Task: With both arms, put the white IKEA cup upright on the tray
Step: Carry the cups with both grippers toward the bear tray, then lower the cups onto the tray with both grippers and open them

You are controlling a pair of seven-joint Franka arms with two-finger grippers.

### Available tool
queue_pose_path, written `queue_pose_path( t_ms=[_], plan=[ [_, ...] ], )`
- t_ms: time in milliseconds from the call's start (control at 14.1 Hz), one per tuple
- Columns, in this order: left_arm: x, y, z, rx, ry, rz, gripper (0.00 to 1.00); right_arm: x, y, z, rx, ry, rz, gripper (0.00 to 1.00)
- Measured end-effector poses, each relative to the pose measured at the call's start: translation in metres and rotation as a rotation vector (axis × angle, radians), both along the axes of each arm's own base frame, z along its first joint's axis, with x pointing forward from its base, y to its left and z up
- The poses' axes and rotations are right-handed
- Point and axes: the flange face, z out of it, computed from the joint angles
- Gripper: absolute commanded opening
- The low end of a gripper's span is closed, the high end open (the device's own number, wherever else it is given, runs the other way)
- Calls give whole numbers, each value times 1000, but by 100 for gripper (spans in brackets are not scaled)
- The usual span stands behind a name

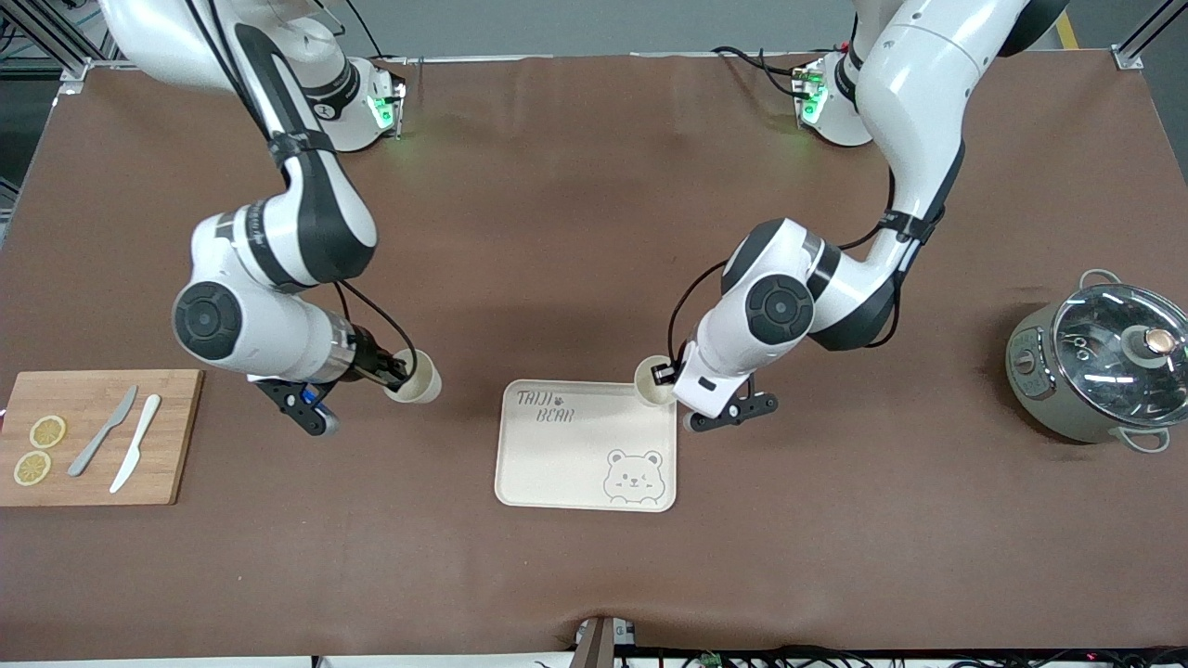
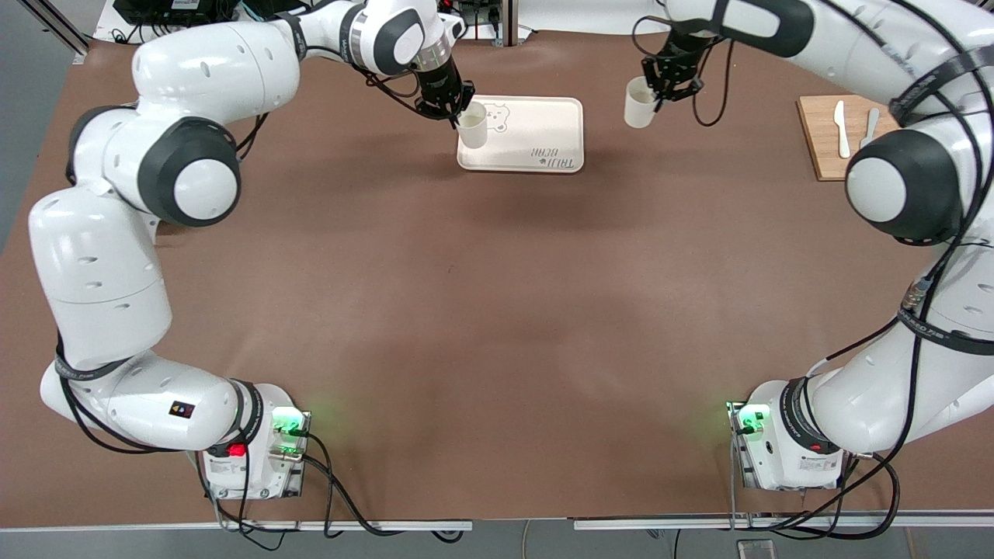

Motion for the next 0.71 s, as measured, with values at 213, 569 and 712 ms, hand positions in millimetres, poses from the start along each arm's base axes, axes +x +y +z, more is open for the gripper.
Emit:
queue_pose_path(
  t_ms=[213, 569, 712],
  plan=[
    [15, 1, -10, -32, -48, 1, 0, 7, 33, -21, -6, -38, -77, 0],
    [29, 3, -41, -39, -136, -37, 0, 16, 91, -42, -3, -78, -163, 0],
    [29, 0, -58, -22, -156, -41, 0, 15, 108, -53, 5, -103, -181, 0]
  ],
)
